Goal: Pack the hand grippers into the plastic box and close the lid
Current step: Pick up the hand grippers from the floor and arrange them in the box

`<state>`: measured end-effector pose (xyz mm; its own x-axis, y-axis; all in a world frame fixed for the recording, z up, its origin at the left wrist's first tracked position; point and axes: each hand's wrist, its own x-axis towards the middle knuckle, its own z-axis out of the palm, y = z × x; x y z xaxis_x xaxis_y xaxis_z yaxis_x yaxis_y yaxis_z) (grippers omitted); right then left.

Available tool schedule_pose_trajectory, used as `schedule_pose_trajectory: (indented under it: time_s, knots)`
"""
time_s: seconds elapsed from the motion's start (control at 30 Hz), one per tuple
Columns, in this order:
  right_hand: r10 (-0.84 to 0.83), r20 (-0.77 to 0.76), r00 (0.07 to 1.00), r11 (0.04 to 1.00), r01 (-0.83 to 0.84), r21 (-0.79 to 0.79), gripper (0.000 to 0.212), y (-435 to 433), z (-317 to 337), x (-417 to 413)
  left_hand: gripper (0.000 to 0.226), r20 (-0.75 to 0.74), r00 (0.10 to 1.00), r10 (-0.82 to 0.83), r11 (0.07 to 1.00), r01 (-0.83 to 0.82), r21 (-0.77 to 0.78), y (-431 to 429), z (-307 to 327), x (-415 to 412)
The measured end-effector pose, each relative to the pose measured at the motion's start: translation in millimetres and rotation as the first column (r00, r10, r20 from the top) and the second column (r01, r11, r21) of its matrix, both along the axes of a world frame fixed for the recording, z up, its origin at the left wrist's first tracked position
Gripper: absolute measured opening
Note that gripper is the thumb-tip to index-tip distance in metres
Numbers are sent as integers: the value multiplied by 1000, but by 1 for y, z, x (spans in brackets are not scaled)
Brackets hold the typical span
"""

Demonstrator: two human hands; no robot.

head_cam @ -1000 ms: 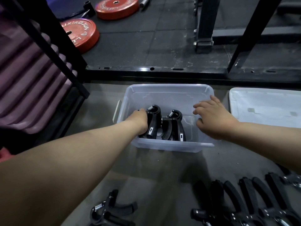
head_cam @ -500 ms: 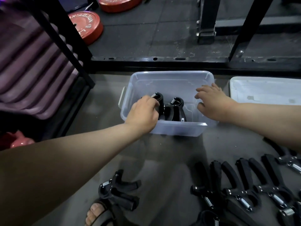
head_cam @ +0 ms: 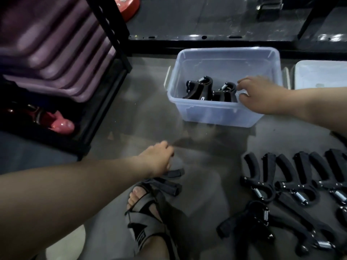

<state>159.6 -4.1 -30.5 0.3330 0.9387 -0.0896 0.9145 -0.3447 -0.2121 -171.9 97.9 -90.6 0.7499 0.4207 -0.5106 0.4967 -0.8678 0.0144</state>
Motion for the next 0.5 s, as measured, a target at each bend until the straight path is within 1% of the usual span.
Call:
schedule_pose_trajectory:
  time_s: [0.03,0.07,0.13,0.2,0.27,0.4,0.5]
  knots:
    - [-8,-2,1000,1000,8,0,30,1,1,-2,37,-104,995,5,1000,-7,-17,-3,-7,-11]
    - [-14,-1,1000,1000,14,6,29,3,1,-4,38,-178,984,12,999,-19,-37,-6,-12,-20]
    - [-29,-5,1000,1000,29,3,28,7,3,-7,39,-244,970,7,995,-31,-95,-9,-20,-30]
    - [-49,-22,999,999,49,-7,27,10,5,-8,38,-246,967,-63,993,36,-110,-10,-23,-33]
    - [-71,-41,997,997,71,-16,26,12,7,-9,36,-221,963,-151,988,138,-73,-10,-26,-34]
    - [-86,-56,995,996,85,-25,27,15,9,-10,38,-218,952,-215,976,214,-27,-10,-34,-31]
    - [-100,-80,992,995,97,-37,28,16,10,-10,40,-238,919,-315,945,326,9,-12,-38,-26]
